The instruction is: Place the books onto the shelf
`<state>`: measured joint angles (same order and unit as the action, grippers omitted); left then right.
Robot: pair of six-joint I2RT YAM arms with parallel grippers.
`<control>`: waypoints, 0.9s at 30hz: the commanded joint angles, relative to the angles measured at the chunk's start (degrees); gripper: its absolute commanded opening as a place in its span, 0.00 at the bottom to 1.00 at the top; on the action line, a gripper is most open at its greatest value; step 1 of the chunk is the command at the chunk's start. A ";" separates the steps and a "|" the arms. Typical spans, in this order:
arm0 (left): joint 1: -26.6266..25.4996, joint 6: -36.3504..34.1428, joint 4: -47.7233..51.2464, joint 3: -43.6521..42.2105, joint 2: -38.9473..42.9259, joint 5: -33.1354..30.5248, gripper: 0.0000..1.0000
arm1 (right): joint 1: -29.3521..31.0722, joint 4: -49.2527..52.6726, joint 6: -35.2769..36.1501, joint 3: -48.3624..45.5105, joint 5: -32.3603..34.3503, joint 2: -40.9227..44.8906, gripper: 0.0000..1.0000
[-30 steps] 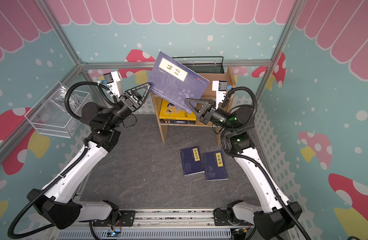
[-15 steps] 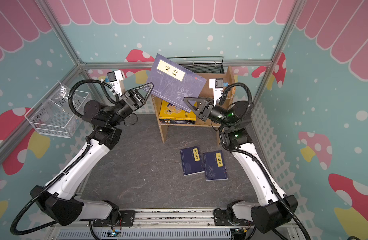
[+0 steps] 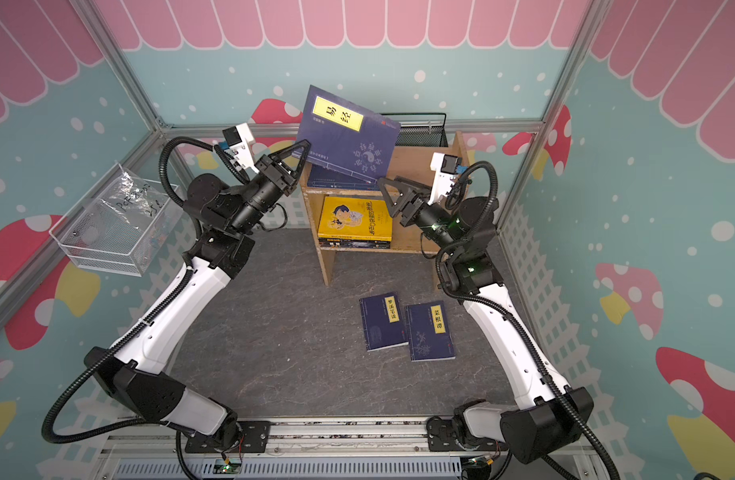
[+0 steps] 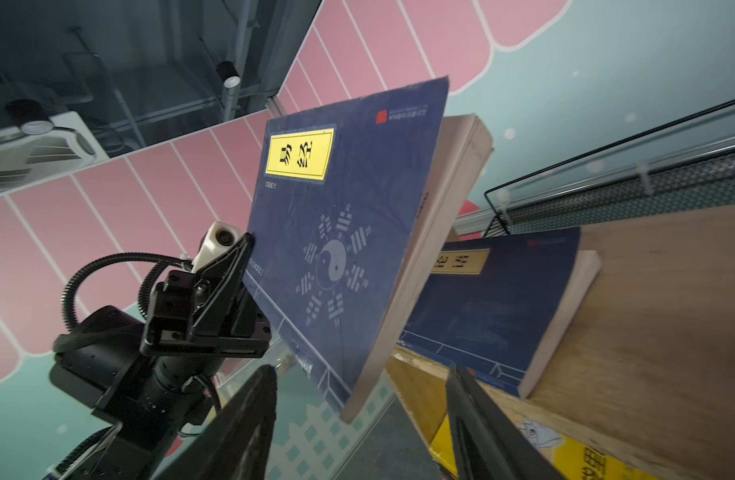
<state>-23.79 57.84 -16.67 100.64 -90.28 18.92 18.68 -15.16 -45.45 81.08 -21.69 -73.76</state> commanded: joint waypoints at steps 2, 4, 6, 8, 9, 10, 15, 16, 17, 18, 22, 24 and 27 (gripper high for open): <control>-0.01 2.45 3.84 5.20 -3.73 -4.46 0.00 | -0.28 3.87 7.92 0.11 11.10 2.13 0.67; -0.02 2.64 5.12 6.29 -5.17 -5.22 0.00 | -0.31 4.02 9.73 0.24 12.27 1.67 0.67; 0.06 2.25 6.96 7.16 -6.18 -6.68 0.00 | -0.31 4.42 10.98 0.76 13.08 0.74 0.67; -0.01 1.04 10.39 8.77 -7.05 -8.37 0.00 | -0.30 5.48 12.25 2.24 13.66 -0.75 0.67; -0.02 0.62 11.56 9.44 -7.42 -8.77 0.00 | -0.27 5.98 12.64 2.92 14.09 -1.47 0.67; -0.01 0.36 12.72 10.01 -7.83 -9.10 0.00 | -0.31 6.03 13.09 3.58 14.54 -2.18 0.68; -0.01 -0.26 16.02 10.90 -8.77 -11.22 0.00 | -0.35 6.16 13.66 6.56 15.97 -6.15 0.68; -0.03 -0.28 16.09 10.75 -8.77 -11.66 0.00 | -0.31 6.10 13.34 7.18 15.89 -7.09 0.68; -0.02 -0.36 16.11 10.65 -8.78 -11.89 0.00 | -0.31 6.12 12.84 7.75 15.81 -7.88 0.67; 0.06 -0.41 16.26 10.63 -8.97 -11.98 0.00 | -0.31 6.18 12.34 8.02 15.91 -8.42 0.67; 0.01 -0.63 17.15 10.80 -9.13 -12.77 0.00 | -0.20 5.99 10.63 9.07 16.08 -10.73 0.65; 0.05 -0.63 17.88 10.98 -9.21 -12.78 0.00 | -0.22 6.08 10.22 9.98 15.56 -11.94 0.64; 0.01 -0.31 18.62 11.02 -9.32 -12.27 0.00 | -0.22 6.61 9.49 11.49 14.98 -13.67 0.63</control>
<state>-23.81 58.30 0.84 109.95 -99.55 7.86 18.63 -8.45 -34.89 90.04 -6.35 -86.28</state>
